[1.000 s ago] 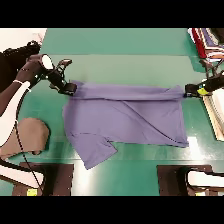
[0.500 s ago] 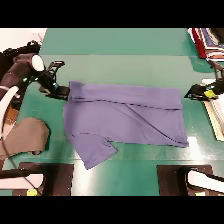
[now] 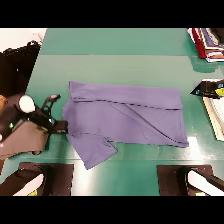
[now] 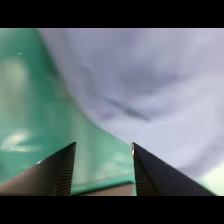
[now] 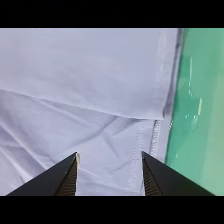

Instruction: Fold the shirts.

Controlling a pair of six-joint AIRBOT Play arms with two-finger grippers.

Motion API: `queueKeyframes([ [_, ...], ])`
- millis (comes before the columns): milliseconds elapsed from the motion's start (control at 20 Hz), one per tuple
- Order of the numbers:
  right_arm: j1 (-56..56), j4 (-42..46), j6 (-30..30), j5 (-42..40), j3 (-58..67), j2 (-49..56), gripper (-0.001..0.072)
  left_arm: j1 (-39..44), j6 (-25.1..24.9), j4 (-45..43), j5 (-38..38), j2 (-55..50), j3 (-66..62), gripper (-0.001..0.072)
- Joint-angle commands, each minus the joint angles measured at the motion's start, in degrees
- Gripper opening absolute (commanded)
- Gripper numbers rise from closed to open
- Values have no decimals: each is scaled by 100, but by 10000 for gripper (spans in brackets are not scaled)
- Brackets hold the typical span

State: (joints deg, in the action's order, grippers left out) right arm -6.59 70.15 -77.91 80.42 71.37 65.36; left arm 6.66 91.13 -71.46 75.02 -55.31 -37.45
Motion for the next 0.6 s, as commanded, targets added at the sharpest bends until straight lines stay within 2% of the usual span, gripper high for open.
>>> queueKeyframes([
  [0,177,-7,-2,24,7,-81,452,-2,42,907,-315,393,1010,417],
  [550,184,-13,-13,275,4,-83,452,2,-28,1740,-1427,389,1661,404],
])
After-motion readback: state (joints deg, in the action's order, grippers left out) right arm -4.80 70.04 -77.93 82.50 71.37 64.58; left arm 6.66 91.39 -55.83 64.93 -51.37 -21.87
